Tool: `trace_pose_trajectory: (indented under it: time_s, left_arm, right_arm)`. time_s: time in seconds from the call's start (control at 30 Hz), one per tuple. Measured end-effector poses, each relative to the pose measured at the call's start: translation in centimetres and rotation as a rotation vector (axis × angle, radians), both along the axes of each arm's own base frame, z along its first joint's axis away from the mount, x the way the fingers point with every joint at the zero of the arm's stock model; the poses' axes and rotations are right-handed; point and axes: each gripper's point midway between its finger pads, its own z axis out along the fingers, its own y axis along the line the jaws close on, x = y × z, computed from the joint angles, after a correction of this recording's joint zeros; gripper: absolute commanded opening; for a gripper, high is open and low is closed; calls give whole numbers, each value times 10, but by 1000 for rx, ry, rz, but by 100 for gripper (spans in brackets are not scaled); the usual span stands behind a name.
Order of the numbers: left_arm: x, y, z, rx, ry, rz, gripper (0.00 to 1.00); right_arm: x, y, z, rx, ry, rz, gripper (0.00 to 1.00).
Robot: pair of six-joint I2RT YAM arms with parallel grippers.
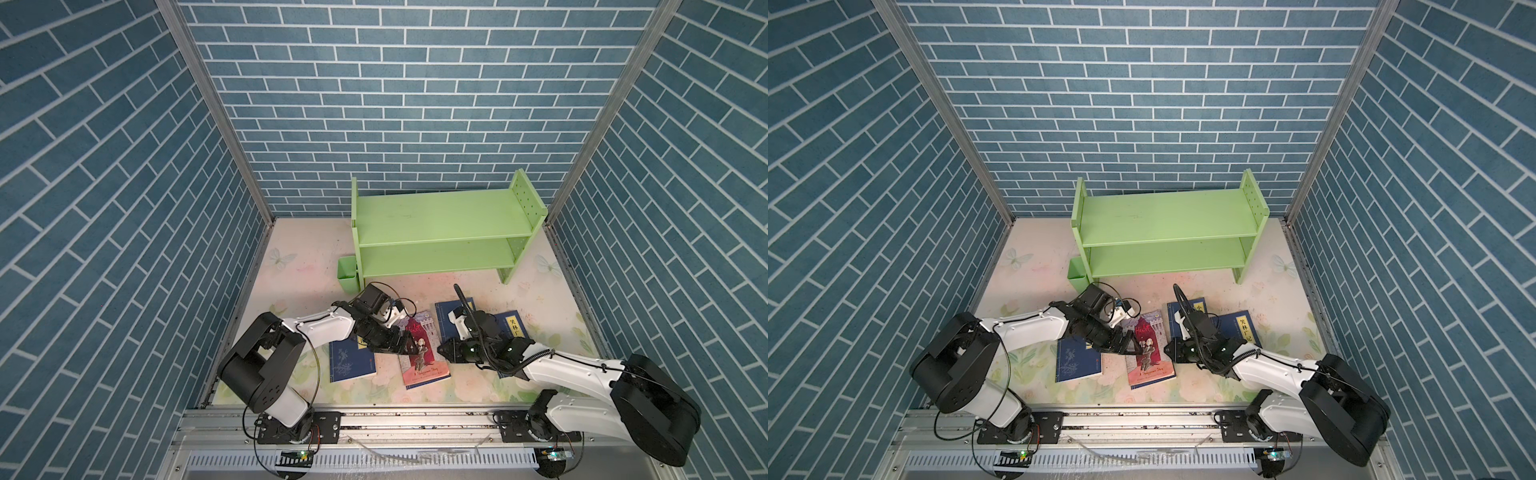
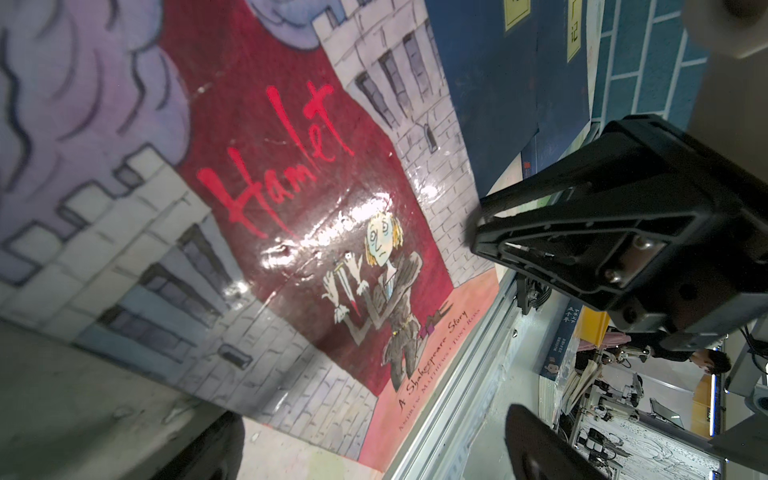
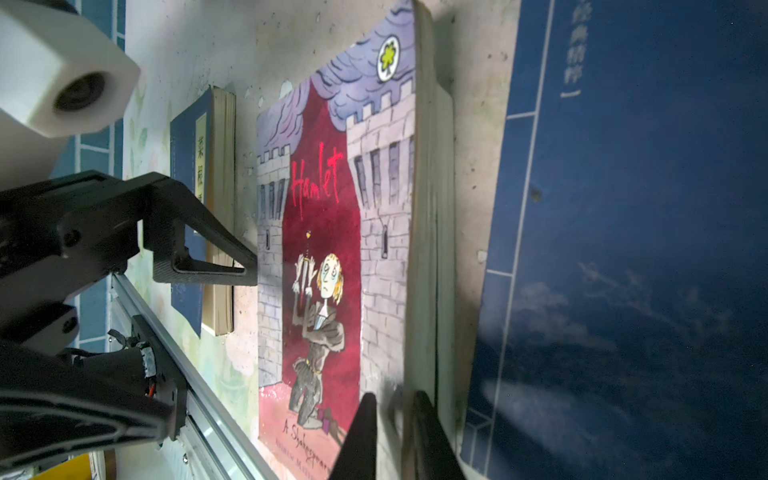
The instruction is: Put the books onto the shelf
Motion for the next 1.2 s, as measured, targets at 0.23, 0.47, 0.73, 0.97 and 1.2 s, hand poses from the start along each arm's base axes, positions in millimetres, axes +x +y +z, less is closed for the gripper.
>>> trace_pose_trajectory:
  time_s: [0.23,0.47,0.73,0.97,1.2]
  left_arm:
    - [1,-1,4,-11,-9,-1,99]
    - [1,-2,5,-14,-9,4,99]
    - [2,-3,11,-33,-25,0,99]
    - [2,0,14,-21,-45,0,99]
    - [10,8,17,-10,-73,21,98]
  right_arm:
    - [-1,3,3,17,-1,13,29]
    - [-1,5,-5,11,15,19,19]
    - [1,13,0,50,11,30,2]
    - [2,16,7,81,-9,34,0]
    - [2,17,22,127,-35,28,0]
